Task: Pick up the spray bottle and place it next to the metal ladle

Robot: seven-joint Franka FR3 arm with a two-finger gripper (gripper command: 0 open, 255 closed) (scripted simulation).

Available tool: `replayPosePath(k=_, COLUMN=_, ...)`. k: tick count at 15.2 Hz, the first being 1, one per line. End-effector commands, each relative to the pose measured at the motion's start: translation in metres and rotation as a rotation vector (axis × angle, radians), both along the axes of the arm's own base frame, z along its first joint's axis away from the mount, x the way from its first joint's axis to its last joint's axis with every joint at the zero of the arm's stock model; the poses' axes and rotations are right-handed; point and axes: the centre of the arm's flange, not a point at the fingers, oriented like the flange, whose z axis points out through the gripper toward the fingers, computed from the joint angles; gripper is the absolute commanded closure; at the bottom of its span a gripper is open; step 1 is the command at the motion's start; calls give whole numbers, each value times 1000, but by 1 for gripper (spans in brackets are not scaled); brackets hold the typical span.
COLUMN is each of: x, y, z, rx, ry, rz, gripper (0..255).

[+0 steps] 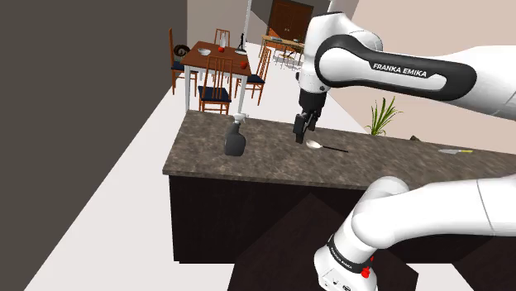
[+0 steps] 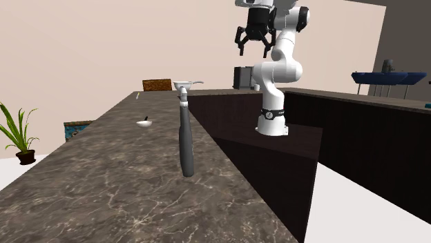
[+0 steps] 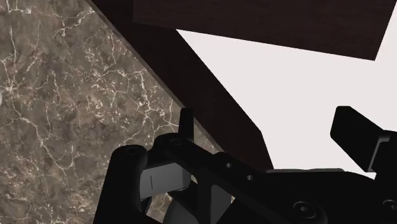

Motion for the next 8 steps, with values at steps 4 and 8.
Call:
replayPosePath(k=4, x=36, y=-13, z=-9, rx=8, ry=3, rz=52, gripper=0)
replayPosePath(k=8, x=85, y=-27, z=-20, rx=19, ry=6, rz=121, gripper=0)
